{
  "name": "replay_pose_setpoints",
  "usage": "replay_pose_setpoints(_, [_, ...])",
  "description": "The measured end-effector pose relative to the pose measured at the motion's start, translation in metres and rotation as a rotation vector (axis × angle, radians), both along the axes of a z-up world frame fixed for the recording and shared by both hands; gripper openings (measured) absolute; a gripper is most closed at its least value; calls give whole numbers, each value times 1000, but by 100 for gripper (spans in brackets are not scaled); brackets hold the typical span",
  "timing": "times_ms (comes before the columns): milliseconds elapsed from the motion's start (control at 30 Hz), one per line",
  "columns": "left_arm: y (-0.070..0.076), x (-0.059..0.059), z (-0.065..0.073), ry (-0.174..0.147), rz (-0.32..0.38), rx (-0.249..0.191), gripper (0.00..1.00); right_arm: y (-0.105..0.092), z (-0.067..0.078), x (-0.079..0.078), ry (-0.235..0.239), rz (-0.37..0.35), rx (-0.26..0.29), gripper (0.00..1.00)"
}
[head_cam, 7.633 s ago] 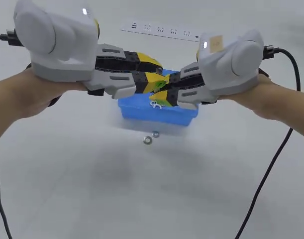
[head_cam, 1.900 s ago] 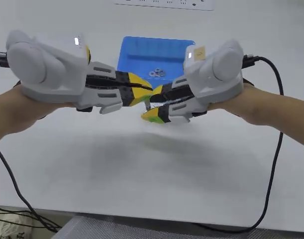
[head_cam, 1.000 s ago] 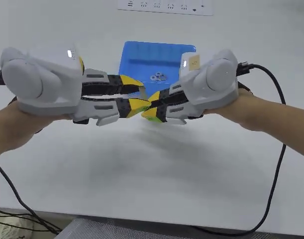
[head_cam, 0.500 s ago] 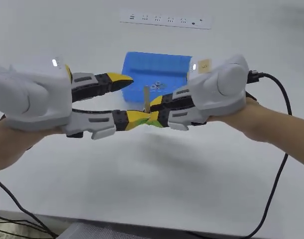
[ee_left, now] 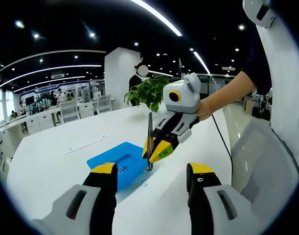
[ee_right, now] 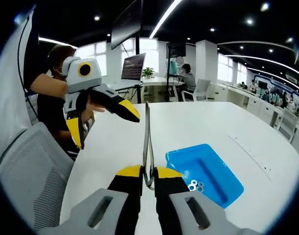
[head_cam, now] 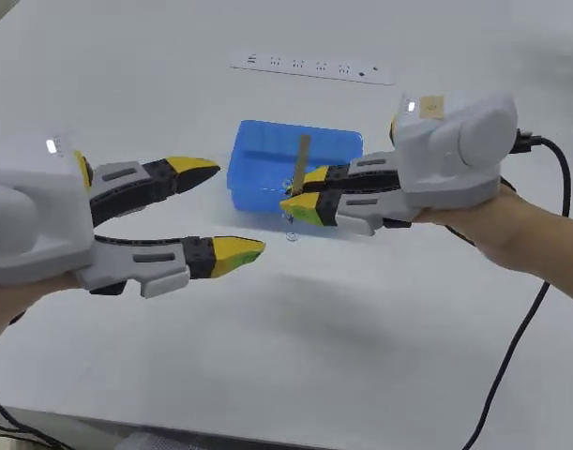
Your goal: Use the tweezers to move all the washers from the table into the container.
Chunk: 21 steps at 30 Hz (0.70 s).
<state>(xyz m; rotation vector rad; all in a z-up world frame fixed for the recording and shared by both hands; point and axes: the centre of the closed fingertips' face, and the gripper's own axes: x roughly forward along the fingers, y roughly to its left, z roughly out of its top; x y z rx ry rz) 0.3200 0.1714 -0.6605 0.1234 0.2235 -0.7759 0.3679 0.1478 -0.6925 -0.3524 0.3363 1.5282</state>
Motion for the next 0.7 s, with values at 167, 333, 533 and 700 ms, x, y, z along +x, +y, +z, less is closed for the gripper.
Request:
replay_pose_setpoints(167, [9,-2,3,-3,44,-30,79,-1,13,10,-28,-7,17,10])
replay_pose_setpoints(333, [19,-1,5,3,87,-77,95,-1,17,27,-45,-23,17,10])
replay_pose_setpoints(533, [27,0,2,17,117,-86,99,3,14,47,-55,-41,16,10])
replay_pose_setpoints(700, [31,1,-4,37,140,-102,99,5,-7,67,-55,-53,-11,10])
